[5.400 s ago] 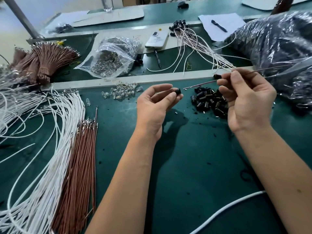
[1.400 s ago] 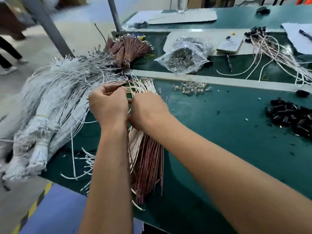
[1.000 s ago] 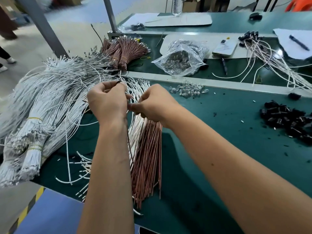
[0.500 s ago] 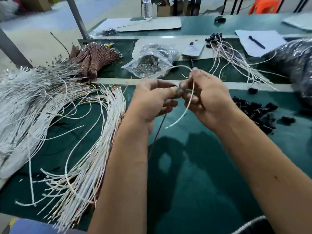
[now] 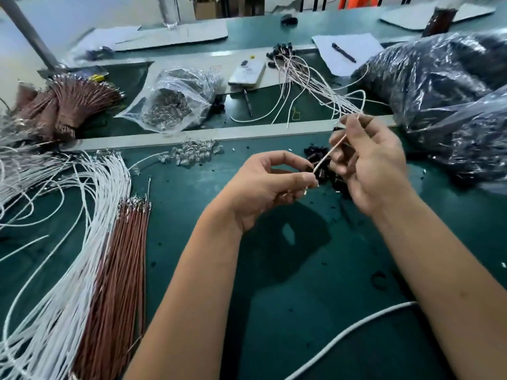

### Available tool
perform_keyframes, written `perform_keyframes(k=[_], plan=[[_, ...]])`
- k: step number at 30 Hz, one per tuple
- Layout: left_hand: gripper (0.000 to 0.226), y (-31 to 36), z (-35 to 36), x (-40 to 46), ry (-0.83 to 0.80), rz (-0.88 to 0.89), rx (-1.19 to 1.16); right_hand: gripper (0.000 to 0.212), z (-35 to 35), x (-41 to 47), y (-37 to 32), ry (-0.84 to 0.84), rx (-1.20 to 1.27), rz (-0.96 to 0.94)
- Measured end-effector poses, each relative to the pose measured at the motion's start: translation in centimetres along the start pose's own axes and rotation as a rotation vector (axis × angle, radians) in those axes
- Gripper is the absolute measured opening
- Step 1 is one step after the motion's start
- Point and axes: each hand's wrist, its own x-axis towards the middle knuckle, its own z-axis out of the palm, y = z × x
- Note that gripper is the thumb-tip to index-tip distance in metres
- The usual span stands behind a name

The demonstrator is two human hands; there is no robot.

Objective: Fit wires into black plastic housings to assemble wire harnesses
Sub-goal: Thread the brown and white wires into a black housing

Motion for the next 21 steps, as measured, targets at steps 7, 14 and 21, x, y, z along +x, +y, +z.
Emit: perform_keyframes(k=[7, 14, 21], plan=[[0.018, -1.5, -0.3, 0.7, 0.202, 0.176, 0.009, 0.01, 0.4, -1.4, 1.0, -0.25, -0.325, 0.112], [0.018, -1.8, -0.5, 0.8, 0.183, 0.215, 0.027, 0.015, 0.0, -1.3, 1.2, -0.266, -0.265, 0.126], [0.024, -2.0, -0.7, 1.0, 0.161, 0.265, -0.024, 0.014, 0.2, -1.5, 0.6, -0.235, -0.16, -0.014]])
